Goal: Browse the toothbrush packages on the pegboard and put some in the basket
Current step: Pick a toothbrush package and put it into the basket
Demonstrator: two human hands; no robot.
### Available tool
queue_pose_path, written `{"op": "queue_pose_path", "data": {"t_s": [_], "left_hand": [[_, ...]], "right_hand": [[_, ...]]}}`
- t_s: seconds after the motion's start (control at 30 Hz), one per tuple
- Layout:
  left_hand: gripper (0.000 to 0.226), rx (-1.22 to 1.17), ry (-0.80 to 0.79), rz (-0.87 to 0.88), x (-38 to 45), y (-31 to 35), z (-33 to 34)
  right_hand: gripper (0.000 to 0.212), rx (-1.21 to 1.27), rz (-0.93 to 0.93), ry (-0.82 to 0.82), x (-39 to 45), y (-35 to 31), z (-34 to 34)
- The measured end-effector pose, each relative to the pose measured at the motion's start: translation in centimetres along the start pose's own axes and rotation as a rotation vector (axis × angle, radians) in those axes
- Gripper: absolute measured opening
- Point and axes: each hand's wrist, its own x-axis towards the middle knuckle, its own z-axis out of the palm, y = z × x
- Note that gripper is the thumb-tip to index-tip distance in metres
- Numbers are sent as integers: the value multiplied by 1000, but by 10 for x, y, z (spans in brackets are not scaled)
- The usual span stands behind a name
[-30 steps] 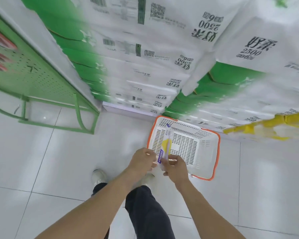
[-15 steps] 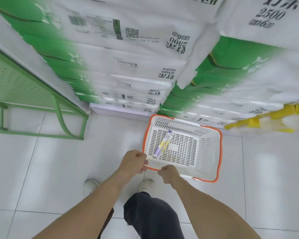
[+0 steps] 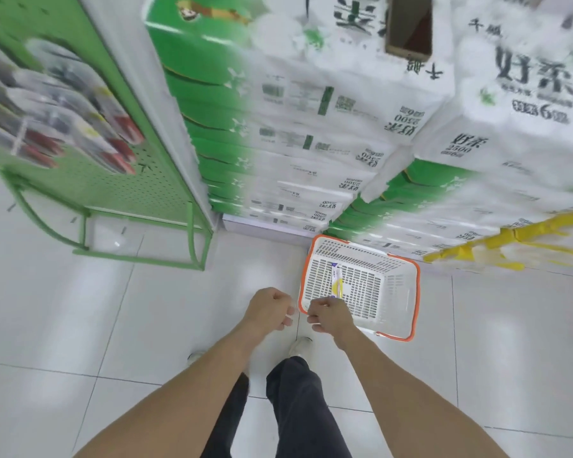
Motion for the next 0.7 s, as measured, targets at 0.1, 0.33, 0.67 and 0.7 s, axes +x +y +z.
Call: {"op": "queue_pose_path", "data": {"t_s": [0.1,0.33,0.67,0.7], "left_hand": [[19,-50,6,23,-34,-9,-44],[16,-164,108,60,-91,-55,-162],[19,-11,389,57,-127,-138,-354],[21,49,414,69,-130,-143,-374]], "right_hand": [[12,37,-123,6,-52,-33,40],[7,27,-257,-62,-141,-72,155],[3,-457,-430,-262,-191,-119,321],[3,-526,-473,-282,-194,-127,338]]}}
